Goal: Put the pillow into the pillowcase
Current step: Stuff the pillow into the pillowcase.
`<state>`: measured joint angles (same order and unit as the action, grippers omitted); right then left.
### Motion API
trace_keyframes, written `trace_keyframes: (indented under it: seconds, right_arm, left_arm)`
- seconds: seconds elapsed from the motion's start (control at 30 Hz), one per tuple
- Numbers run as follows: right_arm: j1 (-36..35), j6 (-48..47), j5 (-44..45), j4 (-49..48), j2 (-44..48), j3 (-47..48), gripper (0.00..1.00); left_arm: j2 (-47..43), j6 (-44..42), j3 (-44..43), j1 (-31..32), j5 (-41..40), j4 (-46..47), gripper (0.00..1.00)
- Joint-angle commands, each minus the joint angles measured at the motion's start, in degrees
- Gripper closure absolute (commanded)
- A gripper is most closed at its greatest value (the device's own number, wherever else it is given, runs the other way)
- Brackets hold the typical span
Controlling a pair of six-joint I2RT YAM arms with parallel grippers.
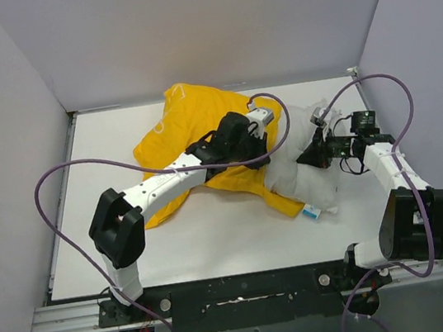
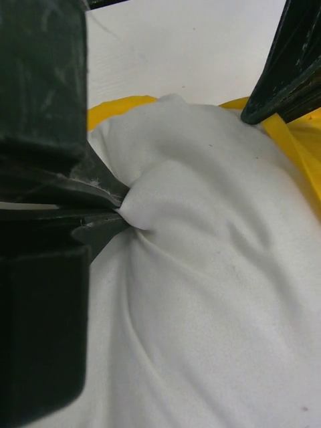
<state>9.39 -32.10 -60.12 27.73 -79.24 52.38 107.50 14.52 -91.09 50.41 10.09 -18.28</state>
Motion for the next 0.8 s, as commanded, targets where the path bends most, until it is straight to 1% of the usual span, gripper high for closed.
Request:
trace_keyframes:
  seconds: [0.0, 0.13, 0.37, 0.53, 0.6, 0.63, 0.67, 0.77]
  right_arm:
    - [-1.5, -3.2, -8.9, 2.9, 1.8, 2.2, 1.00]
    - [-2.8, -3.6, -10.7, 3.5, 2.7, 2.4, 1.00]
    - [-3.5, -4.5, -12.8, 4.6, 3.9, 2.8, 1.00]
    - [-3.5, -11.6, -16.4, 10.6, 5.1, 4.1, 1.00]
    - [-3.4, -14.6, -18.4, 13.4, 6.0, 4.2, 1.00]
    - [-3.4, -18.3, -19.1, 16.3, 6.3, 4.5, 0.97]
    - [-3.2, -24.0, -19.5, 19.6, 6.6, 5.0, 0.92]
    - [-1.6, -32.0, -19.3, 26.4, 7.3, 6.8, 0.80]
  left_arm:
    - [-7.3, 6.7, 3.2, 0.3, 13.7, 14.9, 1.00]
    - [-9.2, 10.1, 6.8, 0.1, 18.2, 21.9, 1.00]
    - [-11.3, 14.9, 12.9, -0.8, 22.1, 30.5, 1.00]
    - [-12.5, 18.5, 16.9, -1.2, 24.9, 37.2, 1.00]
    - [-12.5, 21.5, 20.1, -1.2, 26.3, 43.2, 1.00]
    - [-12.2, 23.4, 22.1, -1.2, 26.5, 47.2, 1.00]
    - [-11.8, 25.2, 23.9, -1.2, 26.6, 51.2, 1.00]
    - [-10.2, 28.6, 27.5, -1.2, 28.4, 58.9, 1.00]
